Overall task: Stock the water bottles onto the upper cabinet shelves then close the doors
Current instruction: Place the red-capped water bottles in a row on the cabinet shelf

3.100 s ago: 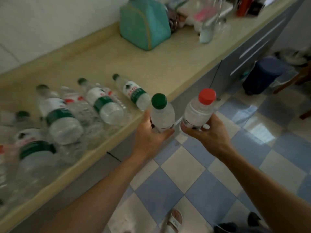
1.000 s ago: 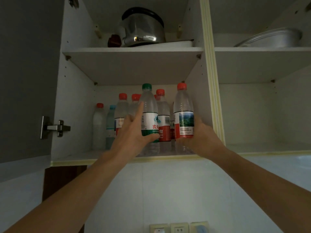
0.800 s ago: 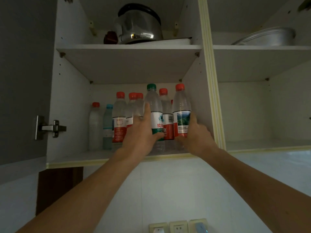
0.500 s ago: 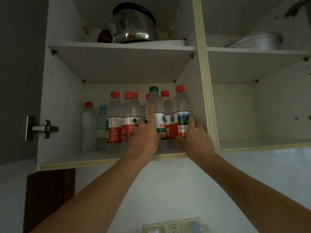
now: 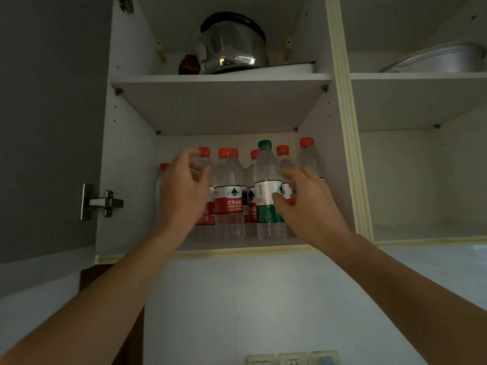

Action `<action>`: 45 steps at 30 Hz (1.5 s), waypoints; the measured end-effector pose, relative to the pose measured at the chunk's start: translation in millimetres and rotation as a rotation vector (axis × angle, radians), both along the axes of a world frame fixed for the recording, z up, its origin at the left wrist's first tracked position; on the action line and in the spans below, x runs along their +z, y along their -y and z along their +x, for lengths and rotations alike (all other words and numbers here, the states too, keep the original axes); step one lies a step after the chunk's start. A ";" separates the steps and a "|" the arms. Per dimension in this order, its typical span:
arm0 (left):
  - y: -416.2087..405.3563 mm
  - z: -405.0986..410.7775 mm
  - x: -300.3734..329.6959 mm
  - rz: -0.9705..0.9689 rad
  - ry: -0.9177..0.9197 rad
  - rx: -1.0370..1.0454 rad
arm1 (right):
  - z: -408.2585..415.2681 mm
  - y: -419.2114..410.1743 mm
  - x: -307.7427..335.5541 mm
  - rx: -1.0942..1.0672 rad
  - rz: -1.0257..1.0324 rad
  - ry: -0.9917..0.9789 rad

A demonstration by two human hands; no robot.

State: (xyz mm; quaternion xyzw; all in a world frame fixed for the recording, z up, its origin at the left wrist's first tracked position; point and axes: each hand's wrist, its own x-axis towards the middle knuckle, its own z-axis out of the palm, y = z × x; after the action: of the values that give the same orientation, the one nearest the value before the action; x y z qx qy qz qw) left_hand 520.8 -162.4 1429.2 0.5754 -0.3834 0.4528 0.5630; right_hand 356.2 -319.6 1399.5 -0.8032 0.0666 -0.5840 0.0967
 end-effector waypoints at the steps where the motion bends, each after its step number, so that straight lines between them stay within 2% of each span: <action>1: -5.8 12.4 5.1 -0.012 -0.076 -0.026 | 7.5 -6.2 5.1 0.057 0.029 -0.019; 4: -10.3 42.3 8.7 0.115 -0.301 -0.134 | 34.7 -23.2 14.3 0.171 0.041 -0.095; 8: -7.4 60.4 0.7 0.267 -0.514 -0.470 | 73.4 -41.3 11.8 0.150 0.054 -0.197; 13: 0.4 71.8 -5.6 0.349 -0.554 -0.599 | 102.4 -48.4 -4.6 0.026 0.106 -0.245; 20: -5.8 89.1 -6.7 0.379 -0.439 -0.479 | 110.2 -46.1 0.3 0.113 0.177 -0.248; 28: -26.9 101.6 0.4 0.423 -0.358 -0.136 | 124.7 -54.9 10.7 0.199 0.211 -0.346; 33: -37.7 97.3 21.4 0.623 -0.265 0.124 | 143.6 -58.6 16.8 0.293 0.212 -0.411; 36: -46.4 97.2 43.1 0.738 -0.289 0.063 | 157.6 -57.0 20.0 0.329 0.238 -0.423; 39: -54.8 102.2 55.1 0.720 -0.331 -0.023 | 171.9 -55.3 19.3 0.344 0.288 -0.444; 42: -58.3 106.6 62.8 0.715 -0.297 0.027 | 181.0 -54.1 21.7 0.339 0.320 -0.472; 45: -55.0 108.4 70.0 0.775 -0.268 0.184 | 187.6 -55.1 29.4 0.324 0.319 -0.521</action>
State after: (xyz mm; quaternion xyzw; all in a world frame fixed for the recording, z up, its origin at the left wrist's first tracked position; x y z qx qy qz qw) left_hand 629.2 -107.4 1499.2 0.8301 -0.3960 0.2446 0.3070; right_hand 543.8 -264.4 1428.9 -0.9002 0.0511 -0.3184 0.2926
